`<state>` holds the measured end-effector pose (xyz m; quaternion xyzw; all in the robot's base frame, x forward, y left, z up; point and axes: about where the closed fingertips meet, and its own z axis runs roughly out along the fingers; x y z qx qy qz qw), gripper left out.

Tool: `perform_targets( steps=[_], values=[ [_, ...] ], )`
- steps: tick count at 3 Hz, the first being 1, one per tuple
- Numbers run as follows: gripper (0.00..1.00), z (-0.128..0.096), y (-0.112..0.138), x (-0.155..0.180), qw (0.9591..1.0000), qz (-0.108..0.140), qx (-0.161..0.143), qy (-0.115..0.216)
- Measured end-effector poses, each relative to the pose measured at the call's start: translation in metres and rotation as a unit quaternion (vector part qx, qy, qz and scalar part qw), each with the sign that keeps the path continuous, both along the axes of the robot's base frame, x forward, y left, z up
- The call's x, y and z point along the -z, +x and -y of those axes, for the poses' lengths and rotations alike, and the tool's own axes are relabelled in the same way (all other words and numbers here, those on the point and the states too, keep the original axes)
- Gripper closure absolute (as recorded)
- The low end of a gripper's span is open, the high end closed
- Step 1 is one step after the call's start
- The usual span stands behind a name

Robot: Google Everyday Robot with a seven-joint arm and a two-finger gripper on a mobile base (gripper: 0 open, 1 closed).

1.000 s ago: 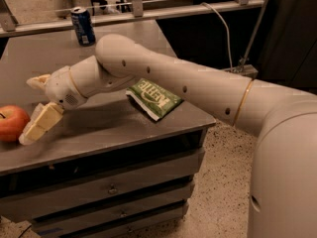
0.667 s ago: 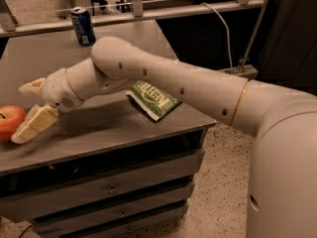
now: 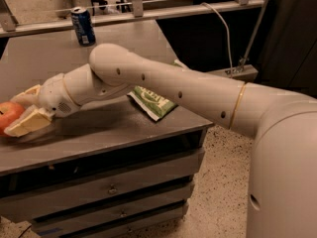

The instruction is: Move apple near pepsi can

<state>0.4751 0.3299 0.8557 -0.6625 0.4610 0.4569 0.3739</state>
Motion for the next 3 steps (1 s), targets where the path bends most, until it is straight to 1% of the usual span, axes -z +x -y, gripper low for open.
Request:
perform_targets(
  steps=[1,2,3],
  values=[
    [0.88,0.015,0.01,0.0,0.9996,0.004,0.027,-0.007],
    [1.0,0.07,0.042,-0.014,0.9952,0.033,0.088,-0.026],
    [1.0,0.164,0.094,-0.055,0.9806,0.074,0.179,-0.029]
  ],
)
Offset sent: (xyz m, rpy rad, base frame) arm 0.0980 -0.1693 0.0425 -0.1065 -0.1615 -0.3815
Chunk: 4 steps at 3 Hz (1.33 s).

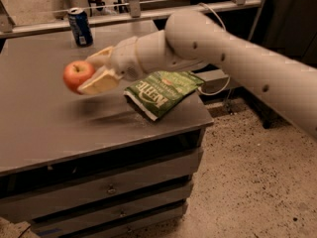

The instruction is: Move apple near pepsi can

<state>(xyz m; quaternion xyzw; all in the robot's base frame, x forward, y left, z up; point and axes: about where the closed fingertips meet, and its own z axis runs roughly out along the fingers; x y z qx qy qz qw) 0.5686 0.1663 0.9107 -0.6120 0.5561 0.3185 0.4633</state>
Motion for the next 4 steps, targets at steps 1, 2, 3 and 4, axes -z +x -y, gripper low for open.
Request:
perform_targets(
  steps=[1,2,3,4],
  values=[
    [1.0,0.09,0.048,-0.052,0.9949,0.045,0.088,-0.023],
    [1.0,0.112,0.063,-0.066,0.9918,0.057,0.112,-0.023],
    [1.0,0.105,0.06,-0.061,0.9928,0.054,0.104,-0.024],
    [1.0,0.104,0.094,-0.073,0.9899,0.081,0.114,-0.019]
  ],
)
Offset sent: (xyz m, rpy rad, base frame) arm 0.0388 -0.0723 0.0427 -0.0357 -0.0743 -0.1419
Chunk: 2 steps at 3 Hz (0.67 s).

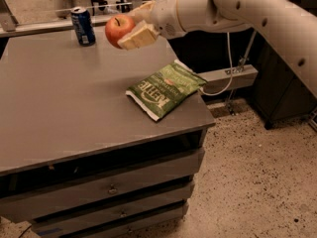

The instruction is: Move apple near pepsi can

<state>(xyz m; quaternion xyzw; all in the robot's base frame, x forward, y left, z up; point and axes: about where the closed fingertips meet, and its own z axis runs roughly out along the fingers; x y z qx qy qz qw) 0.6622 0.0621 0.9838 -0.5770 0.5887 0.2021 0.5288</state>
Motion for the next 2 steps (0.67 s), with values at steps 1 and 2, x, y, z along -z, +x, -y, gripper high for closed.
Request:
perform_targets(
  steps=[1,2],
  values=[
    [1.0,-0.006,0.065,0.004,0.9998,0.016,0.014,-0.007],
    [1.0,-0.024,0.122,0.022,0.9997,0.004,0.022,-0.013]
  ],
)
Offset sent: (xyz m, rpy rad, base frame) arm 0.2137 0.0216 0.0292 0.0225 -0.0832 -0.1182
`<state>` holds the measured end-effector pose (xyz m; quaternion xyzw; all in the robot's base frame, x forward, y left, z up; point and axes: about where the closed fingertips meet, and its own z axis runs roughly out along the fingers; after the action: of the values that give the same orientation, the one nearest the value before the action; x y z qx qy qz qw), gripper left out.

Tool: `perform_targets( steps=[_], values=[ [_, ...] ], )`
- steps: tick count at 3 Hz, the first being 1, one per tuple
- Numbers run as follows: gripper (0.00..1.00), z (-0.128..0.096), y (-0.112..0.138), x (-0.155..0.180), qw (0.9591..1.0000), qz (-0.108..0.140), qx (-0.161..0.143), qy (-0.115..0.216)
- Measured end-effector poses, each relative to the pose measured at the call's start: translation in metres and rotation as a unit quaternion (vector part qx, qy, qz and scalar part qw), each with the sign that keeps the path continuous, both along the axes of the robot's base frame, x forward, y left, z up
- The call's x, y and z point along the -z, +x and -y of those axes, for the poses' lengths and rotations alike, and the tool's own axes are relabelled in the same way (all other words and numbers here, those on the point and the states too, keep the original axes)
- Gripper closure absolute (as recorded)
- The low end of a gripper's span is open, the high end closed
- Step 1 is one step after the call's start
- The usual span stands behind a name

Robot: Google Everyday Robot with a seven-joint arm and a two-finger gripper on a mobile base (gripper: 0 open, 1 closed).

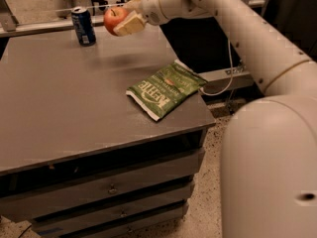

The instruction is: Move apple near pepsi can

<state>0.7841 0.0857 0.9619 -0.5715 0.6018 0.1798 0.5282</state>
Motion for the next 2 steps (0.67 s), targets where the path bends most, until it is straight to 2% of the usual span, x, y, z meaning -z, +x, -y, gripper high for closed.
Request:
perform_targets(
  steps=[1,2],
  values=[
    [1.0,-0.017,0.042,-0.002,0.9998,0.002,0.015,0.01],
    [1.0,-0.039,0.064,-0.002,0.9996,0.003,0.021,0.019]
  ],
)
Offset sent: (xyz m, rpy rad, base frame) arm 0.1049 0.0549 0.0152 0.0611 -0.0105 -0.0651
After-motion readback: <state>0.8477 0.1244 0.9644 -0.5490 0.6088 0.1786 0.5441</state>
